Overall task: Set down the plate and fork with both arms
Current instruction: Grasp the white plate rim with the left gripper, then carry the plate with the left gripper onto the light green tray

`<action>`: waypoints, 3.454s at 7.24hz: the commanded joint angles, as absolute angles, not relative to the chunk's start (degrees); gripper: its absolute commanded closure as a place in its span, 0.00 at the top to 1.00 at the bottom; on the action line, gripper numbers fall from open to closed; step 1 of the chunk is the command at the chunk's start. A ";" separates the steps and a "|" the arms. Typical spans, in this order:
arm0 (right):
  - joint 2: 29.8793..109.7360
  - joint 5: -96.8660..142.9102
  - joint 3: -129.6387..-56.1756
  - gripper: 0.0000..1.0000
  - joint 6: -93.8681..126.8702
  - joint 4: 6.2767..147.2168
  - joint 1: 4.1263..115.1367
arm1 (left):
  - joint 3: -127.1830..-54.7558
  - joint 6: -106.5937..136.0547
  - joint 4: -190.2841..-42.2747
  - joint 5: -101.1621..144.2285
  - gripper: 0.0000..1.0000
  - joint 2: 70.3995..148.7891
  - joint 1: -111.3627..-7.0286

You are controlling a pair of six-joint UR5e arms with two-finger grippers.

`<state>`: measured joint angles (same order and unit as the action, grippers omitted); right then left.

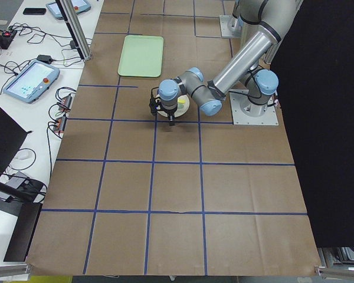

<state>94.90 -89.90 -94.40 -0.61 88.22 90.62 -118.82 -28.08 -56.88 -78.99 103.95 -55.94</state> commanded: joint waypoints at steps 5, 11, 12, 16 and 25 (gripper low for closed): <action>94.84 -89.91 -94.39 1.00 -0.62 88.33 90.62 | -118.92 -27.33 -56.60 -78.75 0.54 105.64 -55.99; 94.84 -89.82 -94.39 1.00 -0.44 88.42 90.62 | -119.00 -26.19 -57.30 -77.17 0.11 105.47 -56.07; 94.57 -89.82 -94.39 1.00 -0.44 88.50 90.62 | -119.00 -26.19 -57.39 -77.25 0.05 105.21 -56.07; 95.01 -89.82 -94.39 1.00 -0.44 88.42 90.62 | -117.87 -24.97 -57.48 -74.12 0.00 103.63 -58.18; 94.66 -89.91 -94.39 1.00 -0.62 88.42 90.53 | -84.49 -11.98 -57.30 -65.22 0.00 127.94 -89.63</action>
